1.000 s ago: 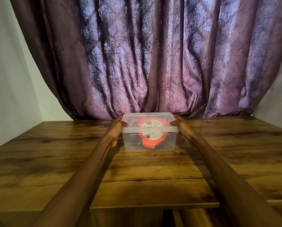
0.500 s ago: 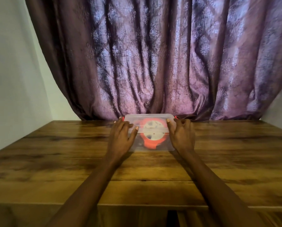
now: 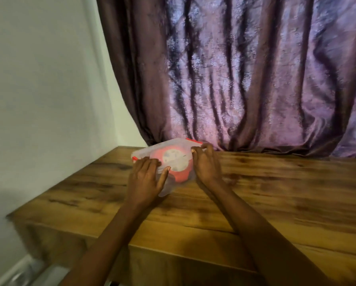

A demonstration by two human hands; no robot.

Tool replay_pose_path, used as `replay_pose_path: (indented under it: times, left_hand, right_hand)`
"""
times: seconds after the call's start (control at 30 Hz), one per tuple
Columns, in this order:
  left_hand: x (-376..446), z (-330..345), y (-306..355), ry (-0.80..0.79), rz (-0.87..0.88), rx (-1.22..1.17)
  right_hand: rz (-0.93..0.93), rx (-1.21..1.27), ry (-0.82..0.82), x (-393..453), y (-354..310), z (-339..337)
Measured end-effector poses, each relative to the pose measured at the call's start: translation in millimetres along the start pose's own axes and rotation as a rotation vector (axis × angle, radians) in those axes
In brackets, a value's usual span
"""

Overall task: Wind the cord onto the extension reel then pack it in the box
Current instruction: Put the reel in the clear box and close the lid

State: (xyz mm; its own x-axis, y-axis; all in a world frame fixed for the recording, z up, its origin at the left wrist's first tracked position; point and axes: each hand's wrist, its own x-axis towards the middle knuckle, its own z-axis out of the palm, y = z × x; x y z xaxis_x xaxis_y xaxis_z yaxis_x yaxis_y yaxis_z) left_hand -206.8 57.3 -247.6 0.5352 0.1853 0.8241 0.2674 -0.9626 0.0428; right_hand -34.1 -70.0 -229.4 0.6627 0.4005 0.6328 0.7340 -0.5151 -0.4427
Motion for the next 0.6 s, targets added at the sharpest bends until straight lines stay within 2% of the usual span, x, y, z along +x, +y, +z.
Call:
replay_pose_path:
  times: [0.1,0.23,0.4,0.6]
  left_hand:
    - [-3.7,-17.7,-31.7,-0.004,-0.08,0.068]
    - [-14.5,-36.8,-77.7,-0.026,-0.094,0.199]
    - [-24.5,-55.3,-125.9,-0.055,-0.18,0.276]
    - [-30.0,-67.6,-181.4,-0.057,-0.286,0.351]
  right_hand:
    - [-0.062,0.071,-0.073,7.1,-38.1,27.8]
    - [-0.121,0.099,-0.229,5.2,-88.1,76.8]
    - [-0.087,0.083,-0.392,11.9,-153.1,123.8]
    - [-0.195,0.231,-0.526,27.2,-192.7,159.8]
